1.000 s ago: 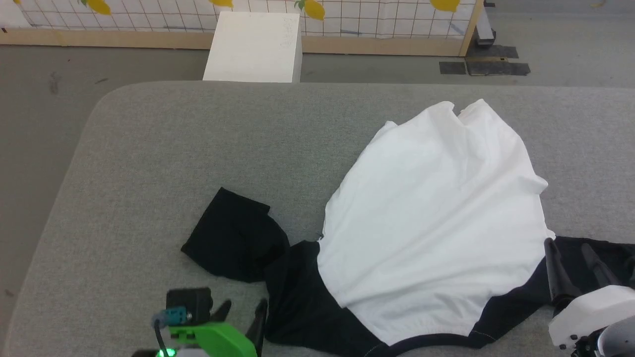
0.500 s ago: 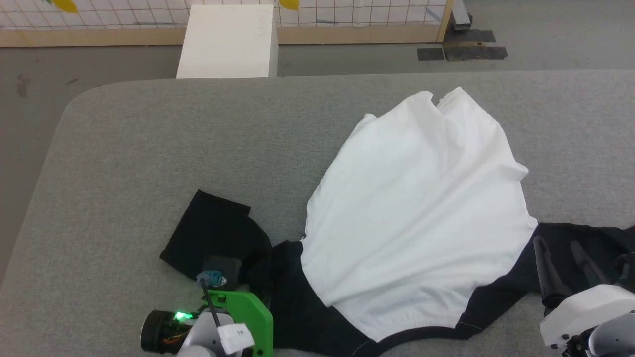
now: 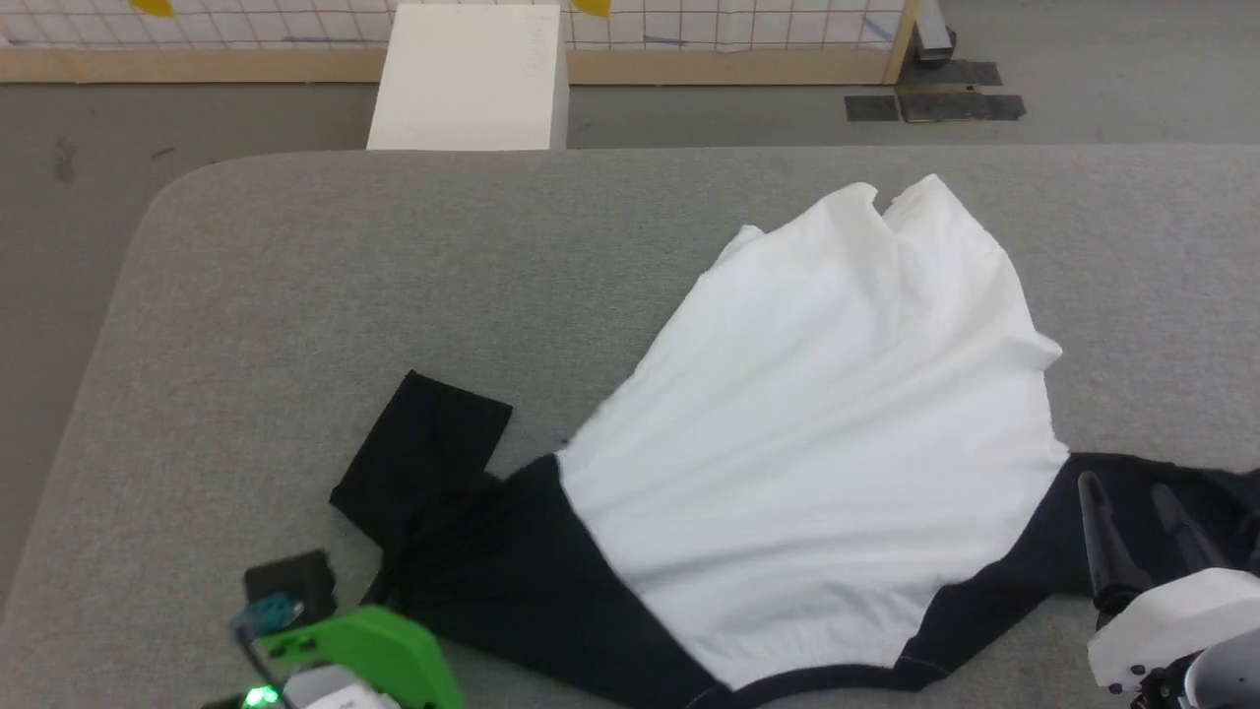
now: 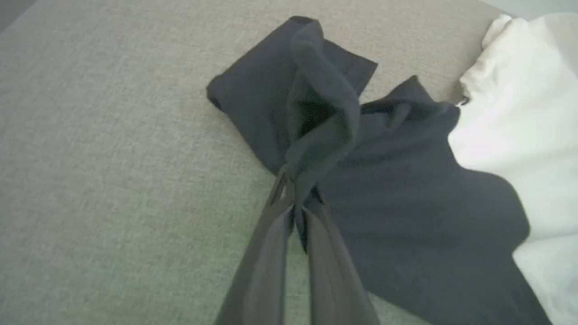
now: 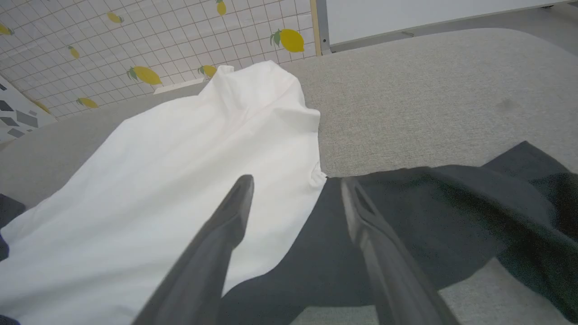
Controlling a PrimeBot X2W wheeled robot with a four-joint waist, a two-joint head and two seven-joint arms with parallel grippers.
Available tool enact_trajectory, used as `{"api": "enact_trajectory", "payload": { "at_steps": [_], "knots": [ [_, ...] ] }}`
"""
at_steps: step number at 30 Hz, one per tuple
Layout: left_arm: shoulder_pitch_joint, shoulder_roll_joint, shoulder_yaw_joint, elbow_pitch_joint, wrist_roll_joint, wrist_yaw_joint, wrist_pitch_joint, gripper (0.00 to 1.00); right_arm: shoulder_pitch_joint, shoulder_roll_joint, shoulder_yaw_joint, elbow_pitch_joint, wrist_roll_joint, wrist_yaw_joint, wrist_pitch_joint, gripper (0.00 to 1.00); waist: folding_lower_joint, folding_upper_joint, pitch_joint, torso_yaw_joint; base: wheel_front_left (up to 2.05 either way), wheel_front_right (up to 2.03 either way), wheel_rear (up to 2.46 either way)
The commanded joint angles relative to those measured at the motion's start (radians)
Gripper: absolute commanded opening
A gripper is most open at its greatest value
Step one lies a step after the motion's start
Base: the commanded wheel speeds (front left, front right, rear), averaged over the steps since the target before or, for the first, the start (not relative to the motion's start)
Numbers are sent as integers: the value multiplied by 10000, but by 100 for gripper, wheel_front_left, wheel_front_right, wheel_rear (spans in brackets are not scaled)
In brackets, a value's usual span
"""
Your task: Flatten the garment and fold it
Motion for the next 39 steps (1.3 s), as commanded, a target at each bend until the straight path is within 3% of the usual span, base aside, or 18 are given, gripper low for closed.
{"api": "enact_trajectory", "payload": {
  "at_steps": [1,2,3,4,5,8,15,18,26,33,34,35,36,37,39],
  "knots": [
    [313,12,236,-62,-121,192,-150,0,-64,5,-37,18,34,-15,50,100,0,0,-4,214,0,0,0],
    [521,43,387,-55,-171,287,-230,0,-64,5,-75,23,30,-15,93,100,0,0,2,298,0,0,0],
    [649,-5,514,-46,-300,321,-306,16,-75,5,-96,26,26,-15,129,100,0,0,7,351,0,0,0],
    [763,-53,608,-9,-441,303,-375,46,-86,5,-125,26,11,-15,177,100,0,0,10,431,0,0,0],
    [825,-99,671,29,-559,272,-427,100,-99,5,-134,28,-6,-15,223,100,0,0,11,479,0,0,0],
    [833,-273,910,100,-839,125,-915,100,-173,5,-120,18,-132,-15,380,100,0,0,12,622,0,0,0],
    [-55,-358,806,84,-267,-934,-3790,100,-1097,5,216,177,-1062,-15,855,100,0,0,173,774,0,0,0],
    [-535,-394,571,201,107,-1251,-4392,100,-2051,5,419,639,-1668,-15,1220,100,0,0,365,782,0,0,0],
    [-1592,-670,304,516,882,-1668,-4749,100,-4828,-223,-313,3217,-2505,-15,2739,100,0,0,1173,1058,0,0,0],
    [-1974,-1024,394,570,1254,-1980,-4768,100,-6082,-434,-864,5181,-2714,-15,4529,100,0,0,1732,1401,0,0,0],
    [-1978,-1069,420,578,1301,-2024,-4769,100,-6138,-505,-813,5395,-2660,-15,4937,93,0,0,1761,1427,0,0,0],
    [-1978,-1100,446,585,1338,-2056,-4769,100,-6160,-546,-774,5477,-2593,-15,5202,45,0,0,1771,1442,0,0,0],
    [-1971,-1137,479,603,1373,-2092,-4769,100,-6163,-614,-730,5476,-2517,-15,5415,9,0,0,1774,1458,0,0,0],
    [-1966,-1164,504,620,1399,-2124,-4770,100,-6147,-703,-700,5417,-2477,-15,5485,0,0,0,1769,1468,0,0,0],
    [-1946,-1215,569,667,1453,-2185,-4770,100,-6066,-943,-811,5171,-2504,-15,5332,0,0,0,1723,1464,0,0,0]
  ]
}}
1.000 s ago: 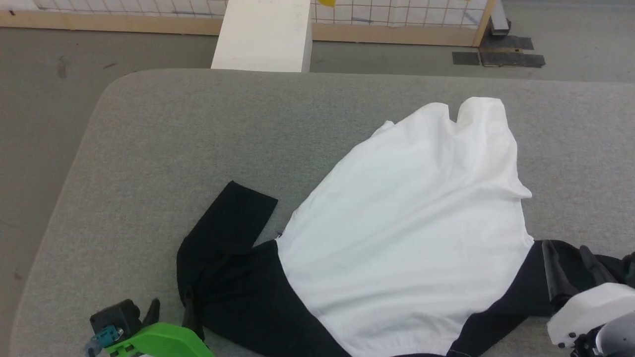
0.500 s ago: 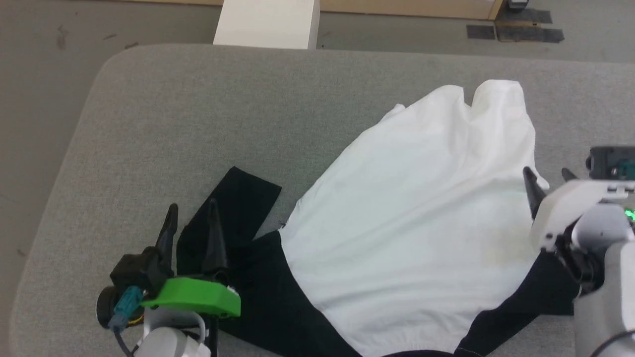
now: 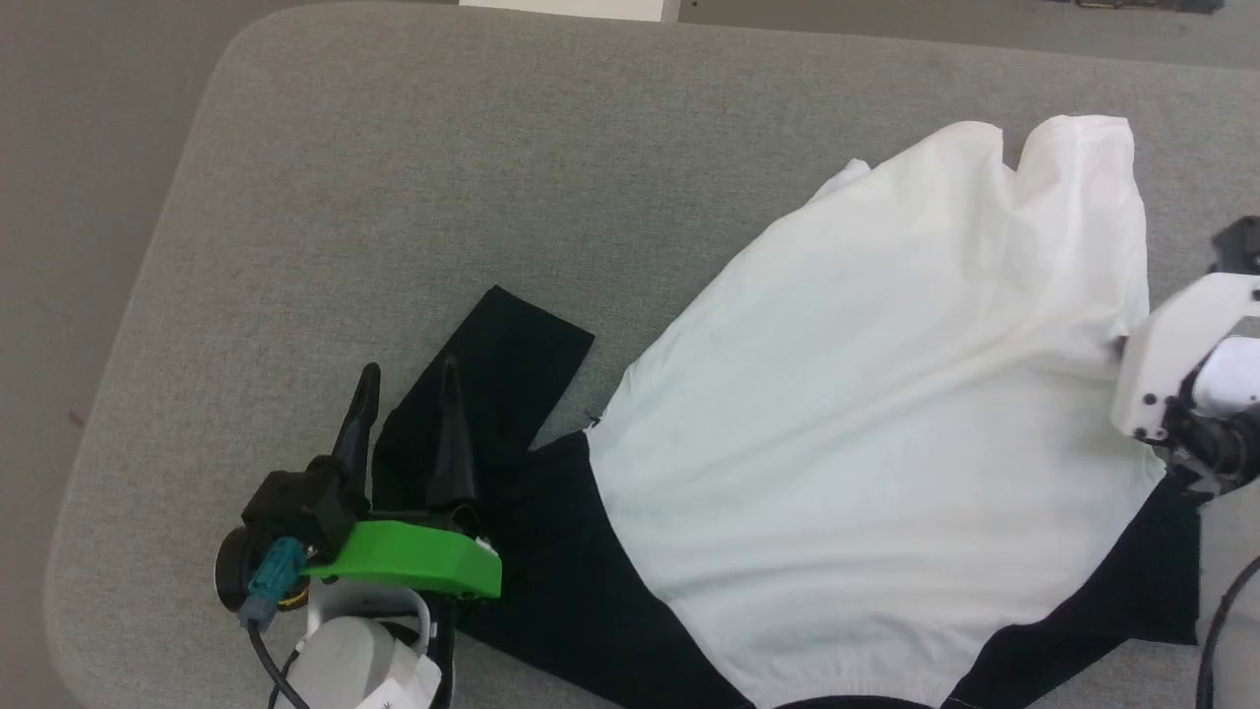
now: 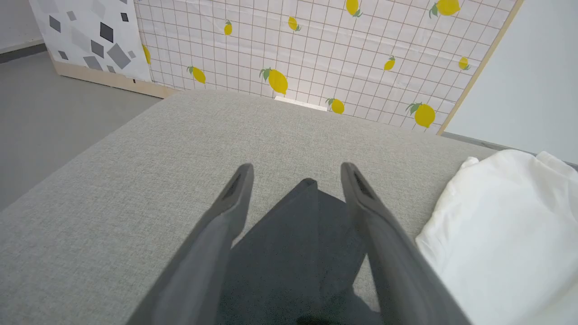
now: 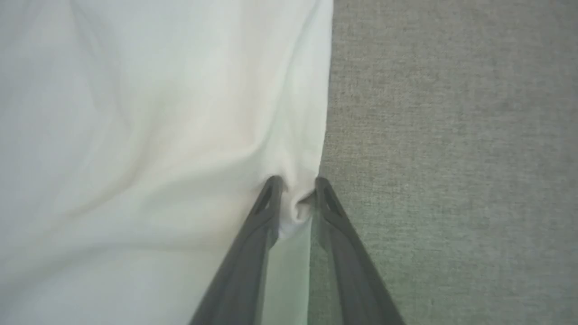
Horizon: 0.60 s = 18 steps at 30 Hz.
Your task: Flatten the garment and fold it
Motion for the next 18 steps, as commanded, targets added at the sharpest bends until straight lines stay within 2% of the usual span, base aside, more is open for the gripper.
{"api": "enact_trajectory", "payload": {
  "at_steps": [1,8,13,14,15,18],
  "knots": [
    [-79,-64,67,53,179,-78,-76,100,291,-130,-170,-48,-89,-17,-198,0,-1,0,-62,-5,0,0,0],
    [10,-176,133,264,317,-250,-77,100,714,-506,-1616,-768,-1099,-17,-1544,0,-1,0,-389,-267,0,0,0],
    [1,-192,129,442,421,-378,-77,100,897,-335,-2034,-695,-917,-17,-2194,1,-1,0,-502,-568,0,0,0],
    [-8,-196,129,470,413,-400,-77,100,913,-269,-2021,-674,-786,-17,-2317,78,-1,0,-519,-625,0,0,0],
    [-26,-199,101,527,396,-452,-77,100,932,-176,-2034,-684,-612,-17,-2518,100,-1,0,-556,-696,0,0,0],
    [-232,-174,-65,636,478,-554,-46,100,1103,107,-1993,-981,-129,-17,-3352,100,-1,0,-639,-898,0,0,0]
  ]
}}
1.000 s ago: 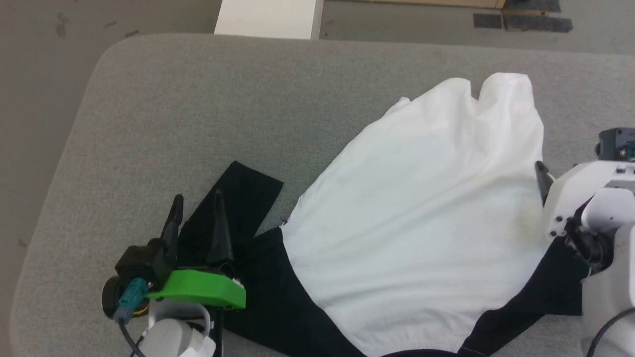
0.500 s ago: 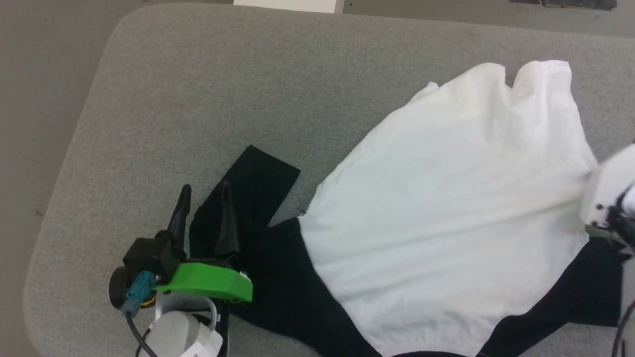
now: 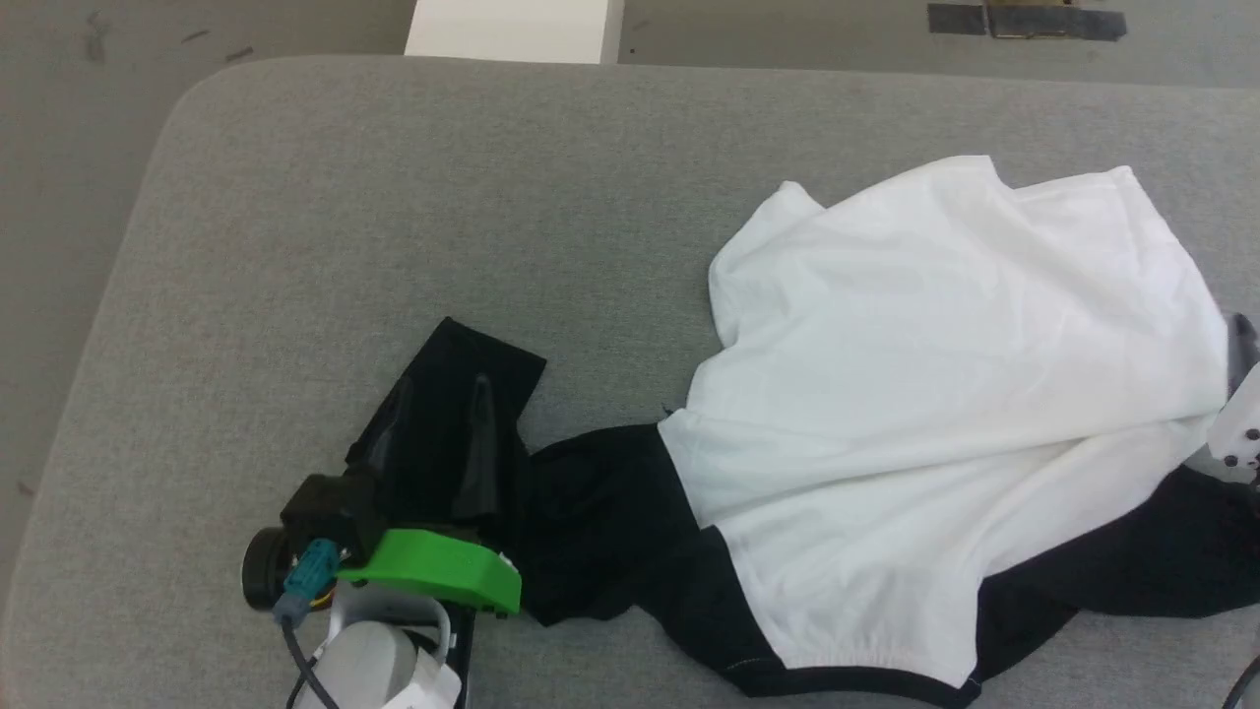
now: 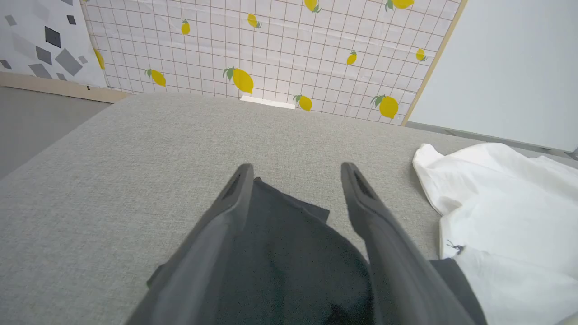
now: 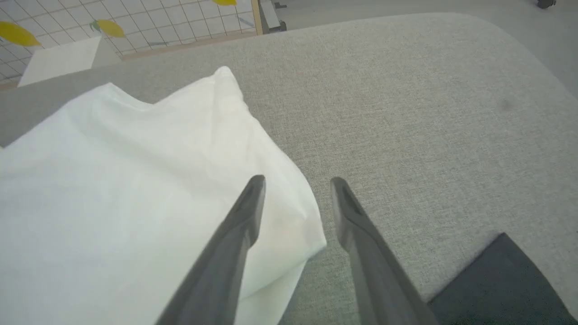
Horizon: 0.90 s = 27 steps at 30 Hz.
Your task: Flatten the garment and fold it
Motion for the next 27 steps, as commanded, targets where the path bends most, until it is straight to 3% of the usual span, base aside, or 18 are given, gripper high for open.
{"api": "enact_trajectory", "payload": {
  "at_steps": [1,7,12,18,23,26,27],
  "knots": [
    [-313,2,-79,62,60,-93,29,100,284,129,98,-221,220,-17,-408,100,0,0,-118,-223,0,0,0],
    [-1493,4,-699,474,205,-427,1027,100,1483,535,1365,-1676,1039,-17,-2489,100,0,0,-154,-837,0,0,0],
    [-2585,-27,-1273,1365,143,-749,2718,100,2635,753,2570,-2898,1384,-17,-3649,100,0,0,-98,-1534,0,0,0],
    [-3487,-24,-1877,2370,34,-876,5484,100,3692,860,3424,-3699,1544,-17,-3989,100,0,0,62,-2276,0,0,0],
    [-4124,363,-2101,2983,460,-583,7149,100,4045,873,3789,-3983,2190,-17,-4071,100,0,0,242,-2699,0,0,0],
    [-4398,650,-2223,3345,487,-695,8361,100,4135,874,3997,-4110,2464,-17,-4136,100,0,0,360,-2896,0,0,0],
    [-4464,758,-2254,3407,472,-769,8727,87,4138,875,4054,-4149,2523,-17,-4158,100,0,0,398,-2952,0,0,0]
  ]
}}
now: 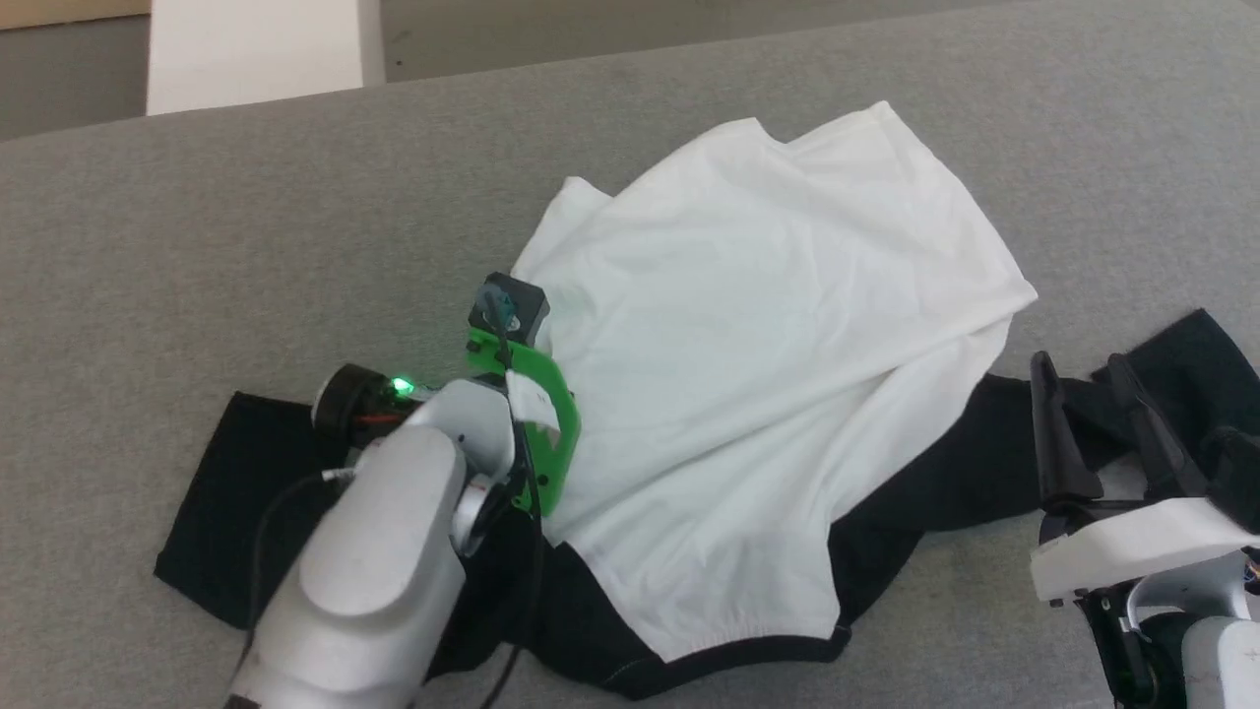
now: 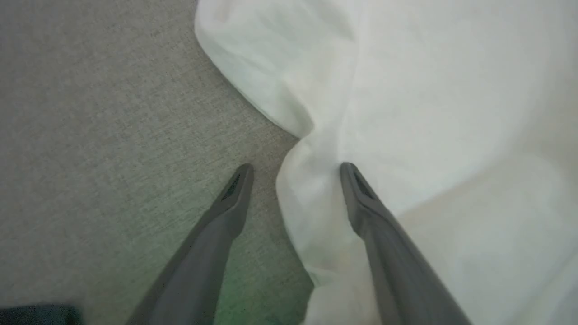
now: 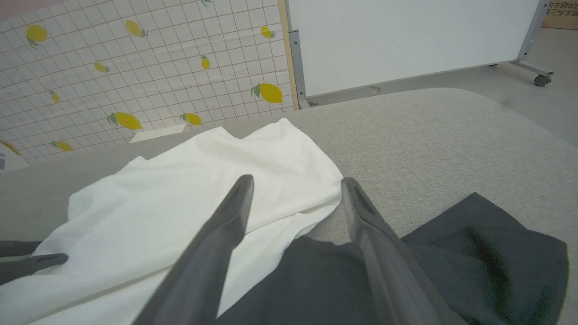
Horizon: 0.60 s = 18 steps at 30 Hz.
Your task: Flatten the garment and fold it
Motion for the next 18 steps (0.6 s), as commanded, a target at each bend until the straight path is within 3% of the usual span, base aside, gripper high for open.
{"api": "enact_trajectory", "payload": {
  "at_steps": [1,2,4,9,13,18],
  "knots": [
    [-158,225,-56,141,-17,-134,443,40,133,25,87,-95,124,-15,-92,100,0,-1,236,-275,0,0,0],
    [-243,354,-87,131,-56,-256,734,0,120,26,136,-122,169,-15,-108,100,0,-1,277,-320,0,0,0],
    [-499,698,-42,-70,-241,-520,1119,0,63,26,264,-174,188,-15,-126,100,0,-1,386,-443,0,0,0],
    [-1314,1797,457,-756,-250,-697,610,0,-44,27,382,-209,302,-15,-193,100,0,-1,620,-673,0,0,0],
    [-1980,2508,932,-829,70,-499,-304,0,-101,27,443,-149,404,-15,-240,100,0,-1,812,-798,0,0,0],
    [-2569,2846,1402,-327,317,-6,-1516,0,-200,27,583,-31,474,-15,-224,100,0,-1,987,-868,0,0,0]
  ]
}}
